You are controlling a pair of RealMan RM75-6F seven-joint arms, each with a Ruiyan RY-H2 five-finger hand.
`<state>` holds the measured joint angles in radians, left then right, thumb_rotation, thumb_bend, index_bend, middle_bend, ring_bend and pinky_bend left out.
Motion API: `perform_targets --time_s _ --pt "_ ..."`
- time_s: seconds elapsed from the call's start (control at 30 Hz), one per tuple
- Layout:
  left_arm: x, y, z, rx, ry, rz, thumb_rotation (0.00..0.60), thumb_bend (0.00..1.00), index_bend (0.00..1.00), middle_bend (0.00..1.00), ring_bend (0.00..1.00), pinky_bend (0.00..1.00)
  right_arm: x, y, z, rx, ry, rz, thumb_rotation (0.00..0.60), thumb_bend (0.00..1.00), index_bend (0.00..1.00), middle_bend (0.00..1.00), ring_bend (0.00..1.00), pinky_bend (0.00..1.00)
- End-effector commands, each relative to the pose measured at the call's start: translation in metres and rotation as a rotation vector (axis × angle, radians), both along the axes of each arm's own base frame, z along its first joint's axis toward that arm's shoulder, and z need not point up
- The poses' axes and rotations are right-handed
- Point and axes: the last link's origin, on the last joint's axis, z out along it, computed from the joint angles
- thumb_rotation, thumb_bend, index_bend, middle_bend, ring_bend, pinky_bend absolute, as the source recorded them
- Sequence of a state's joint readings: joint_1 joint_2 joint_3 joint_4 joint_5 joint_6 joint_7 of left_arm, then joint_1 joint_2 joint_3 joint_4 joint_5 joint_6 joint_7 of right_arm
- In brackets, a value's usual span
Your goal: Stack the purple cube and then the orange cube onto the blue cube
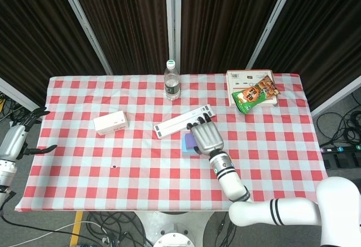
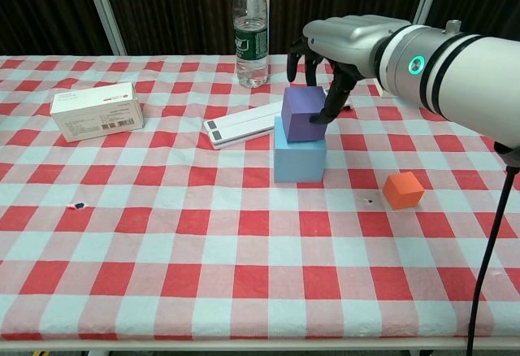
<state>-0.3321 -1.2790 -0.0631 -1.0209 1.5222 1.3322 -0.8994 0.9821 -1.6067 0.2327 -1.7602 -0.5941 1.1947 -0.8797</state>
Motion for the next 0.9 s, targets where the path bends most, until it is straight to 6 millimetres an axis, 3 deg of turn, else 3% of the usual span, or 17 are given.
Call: perform_targets --time_s 0.03,0.7,0.9 --pt "-0.0003 0.0003 0.0002 0.0 -0.001 0.0 0.6 0.08 0.24 0.22 0.16 0.29 0.0023 0.0009 0.0013 -0.006 -0.001 0.003 0.6 0.22 0.31 0.45 0.18 0.09" --pt "-0.0021 0.0002 -0.0003 -0.003 -0.013 -0.002 0.6 0.08 0.24 0.22 0.16 0.29 0.0043 0.0082 -0.0072 -0.008 0.024 -0.038 0.6 0.22 0.3 0.45 0.18 0.08" --pt "-0.0023 0.0005 -0.0005 -0.004 -0.012 -0.002 0.6 0.08 0.24 0.22 0.16 0.29 0.0036 0.0066 -0.0068 -0.004 0.032 -0.041 0.6 0.19 0.2 0.39 0.15 0.06"
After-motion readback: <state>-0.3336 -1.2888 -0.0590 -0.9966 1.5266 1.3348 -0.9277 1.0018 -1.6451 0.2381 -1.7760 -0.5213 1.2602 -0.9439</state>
